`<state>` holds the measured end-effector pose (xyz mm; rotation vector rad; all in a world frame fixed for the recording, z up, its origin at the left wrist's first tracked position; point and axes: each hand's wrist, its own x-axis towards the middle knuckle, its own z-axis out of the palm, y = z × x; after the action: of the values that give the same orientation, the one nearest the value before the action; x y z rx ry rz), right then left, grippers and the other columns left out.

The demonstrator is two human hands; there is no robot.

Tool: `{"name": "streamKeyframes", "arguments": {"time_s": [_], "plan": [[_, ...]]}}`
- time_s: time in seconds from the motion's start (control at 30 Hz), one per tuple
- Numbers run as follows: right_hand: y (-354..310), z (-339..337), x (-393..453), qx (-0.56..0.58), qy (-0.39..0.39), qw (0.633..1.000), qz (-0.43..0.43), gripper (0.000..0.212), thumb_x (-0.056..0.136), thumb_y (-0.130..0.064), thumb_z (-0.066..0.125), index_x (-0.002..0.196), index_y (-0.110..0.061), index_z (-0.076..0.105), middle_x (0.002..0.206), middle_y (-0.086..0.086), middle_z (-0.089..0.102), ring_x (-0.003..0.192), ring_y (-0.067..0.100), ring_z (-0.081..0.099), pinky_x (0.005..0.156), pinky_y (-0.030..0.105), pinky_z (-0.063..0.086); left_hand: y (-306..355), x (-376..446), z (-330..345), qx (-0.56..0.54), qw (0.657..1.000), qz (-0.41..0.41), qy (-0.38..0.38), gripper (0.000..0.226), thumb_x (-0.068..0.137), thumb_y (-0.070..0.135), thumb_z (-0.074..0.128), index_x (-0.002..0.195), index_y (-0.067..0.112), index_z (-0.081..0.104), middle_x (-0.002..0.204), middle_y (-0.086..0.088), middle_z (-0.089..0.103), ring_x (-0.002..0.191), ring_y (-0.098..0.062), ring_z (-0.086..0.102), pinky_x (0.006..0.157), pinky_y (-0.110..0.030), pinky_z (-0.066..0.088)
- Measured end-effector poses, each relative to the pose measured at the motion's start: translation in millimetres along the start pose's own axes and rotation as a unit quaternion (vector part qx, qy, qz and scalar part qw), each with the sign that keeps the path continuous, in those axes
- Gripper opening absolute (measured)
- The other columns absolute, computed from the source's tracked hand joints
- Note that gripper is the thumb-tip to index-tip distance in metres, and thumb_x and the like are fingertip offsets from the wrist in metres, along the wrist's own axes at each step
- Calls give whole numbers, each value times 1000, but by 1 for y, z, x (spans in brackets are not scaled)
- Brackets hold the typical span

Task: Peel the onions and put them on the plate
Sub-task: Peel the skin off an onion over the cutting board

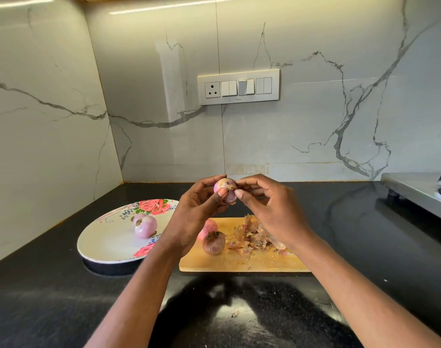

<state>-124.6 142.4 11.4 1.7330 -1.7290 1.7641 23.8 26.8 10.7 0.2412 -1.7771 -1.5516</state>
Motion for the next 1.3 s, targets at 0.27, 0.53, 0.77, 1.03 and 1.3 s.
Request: {"name": "streamKeyframes", "arguments": {"time_s": [0.27,0.53,0.77,1.03,1.3], "plan": [[0,-3,0,-33,34,997,-62,19,85,-16,78,104,-13,79,96,-4,77,87,5,73,78,30,61,-2,0,-1,33,999,7,1,46,89,28,67,133,18,61,125,-4,71,116,-22,68,103,-40,54],[1,-2,0,-73,37,993,-87,11,86,-8,79,97,-11,79,90,-1,76,78,9,72,68,32,61,-1,-1,-1,54,998,18,0,46,88,27,67,132,19,61,122,-2,72,114,-19,69,100,-36,56],[-3,6,-1,-140,69,982,-105,10,82,-4,79,85,-7,71,80,1,70,67,11,68,59,29,58,-3,-1,1,49,999,21,3,45,89,24,68,132,17,61,120,-1,73,114,-18,69,101,-36,55],[-10,11,0,-41,106,993,14,9,82,-8,79,87,-13,73,73,-8,72,65,5,70,62,23,59,-2,0,3,9,1000,12,-2,45,88,23,67,132,16,60,123,-3,72,117,-19,67,101,-33,54],[-7,7,4,61,132,980,133,10,82,-15,79,85,-20,71,78,-5,75,74,10,73,68,22,59,0,1,2,-54,998,-3,-17,46,86,18,65,131,14,60,124,-4,71,115,-23,68,95,-29,56]]}}
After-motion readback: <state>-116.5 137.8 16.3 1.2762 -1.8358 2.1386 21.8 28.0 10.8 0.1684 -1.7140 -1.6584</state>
